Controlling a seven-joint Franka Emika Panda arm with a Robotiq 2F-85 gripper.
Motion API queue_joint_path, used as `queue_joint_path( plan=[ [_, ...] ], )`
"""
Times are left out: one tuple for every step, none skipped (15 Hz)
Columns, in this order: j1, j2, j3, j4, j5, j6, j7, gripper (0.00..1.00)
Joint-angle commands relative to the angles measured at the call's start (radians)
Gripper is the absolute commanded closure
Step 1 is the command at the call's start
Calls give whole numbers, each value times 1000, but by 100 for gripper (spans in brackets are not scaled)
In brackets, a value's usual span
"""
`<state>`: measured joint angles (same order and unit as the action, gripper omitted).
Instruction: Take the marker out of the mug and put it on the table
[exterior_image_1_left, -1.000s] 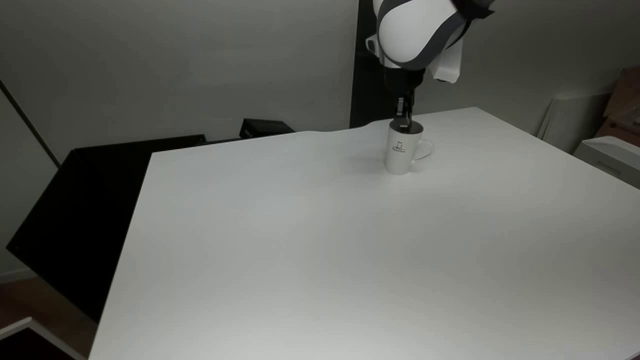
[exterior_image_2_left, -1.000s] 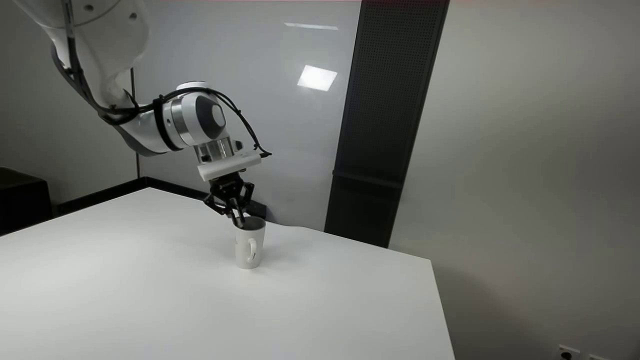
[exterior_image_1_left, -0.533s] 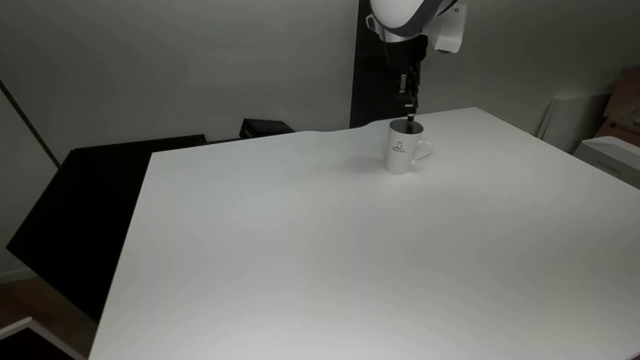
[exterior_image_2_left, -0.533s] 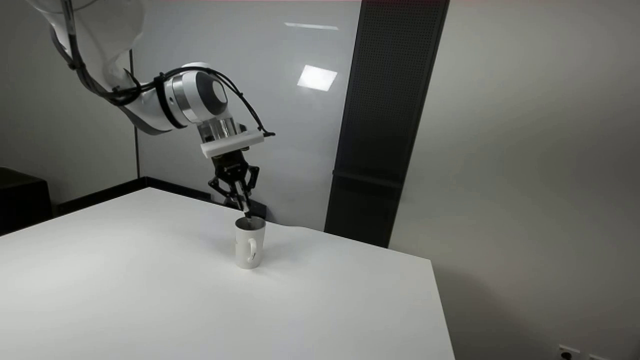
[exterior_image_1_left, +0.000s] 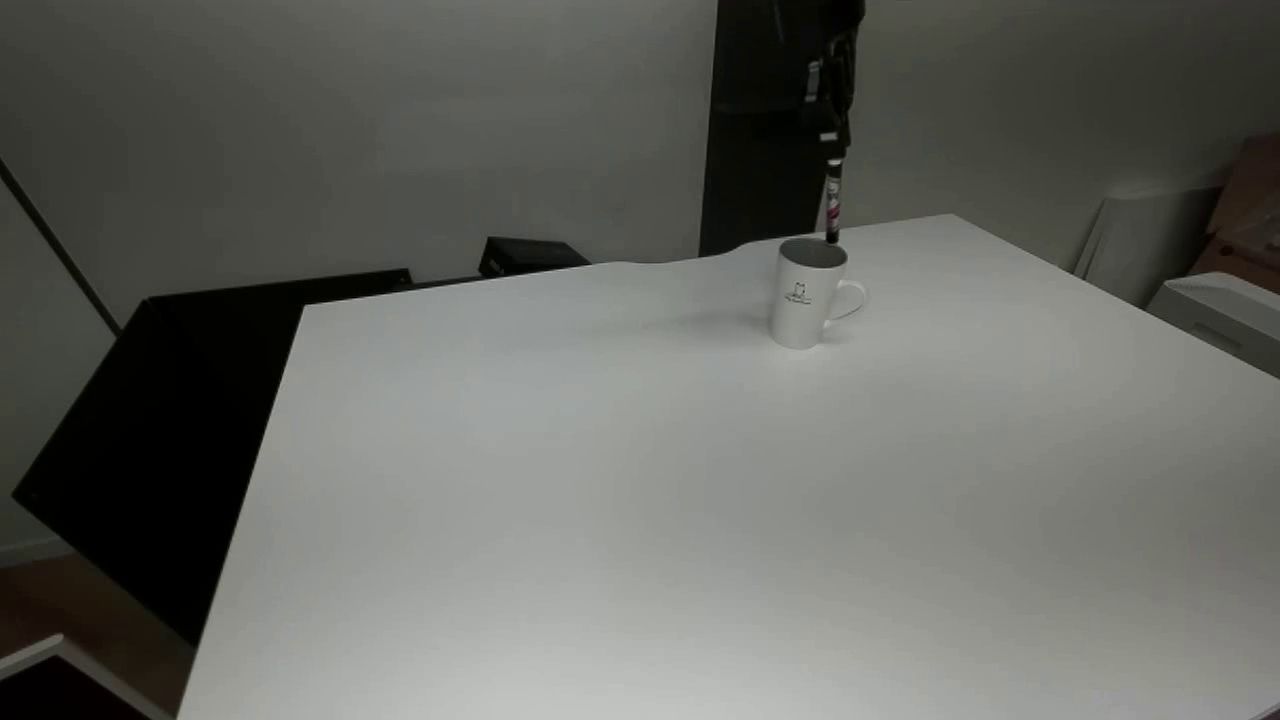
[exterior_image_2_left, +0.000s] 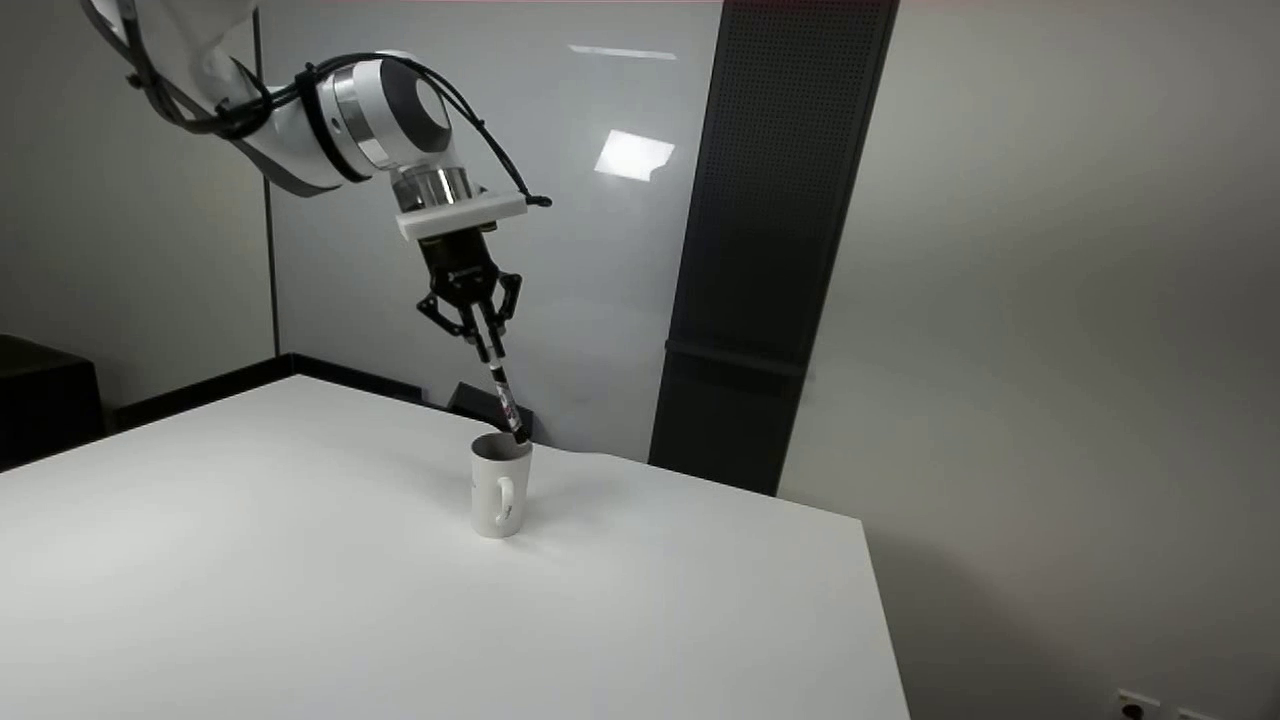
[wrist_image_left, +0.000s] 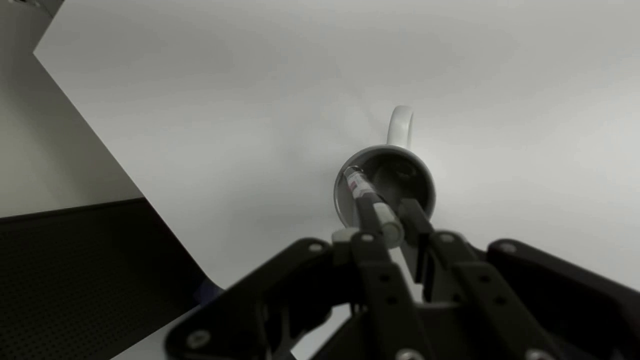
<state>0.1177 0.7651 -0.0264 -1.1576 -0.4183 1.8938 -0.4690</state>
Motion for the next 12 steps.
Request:
queue_joint_path(
  plan=[
    [5,-79,13,-29,-2,-45,17,93],
    [5,-96,14,-37,-3,-49,21,93],
    [1,-113,17,-46,1,-59,22,93],
    [-7,-129,19,-54,12,-81,21,93],
    [-14,-141,20,-60,23,-106,23,93],
    [-26,-148,20,-62,41,-149,24,93],
    [-41,-151,23,-61,69,-198,28,93],
    [-62,-153,28,-66,105,-237,24,93],
    [-77,-152,26,-73,129,-270,32,93],
    [-96,-150,26,-87,153,-300,30,93],
    [-110,-145,22,-99,173,-327,44,93],
    [-128,-142,21,-120,193,-346,53,93]
  ],
)
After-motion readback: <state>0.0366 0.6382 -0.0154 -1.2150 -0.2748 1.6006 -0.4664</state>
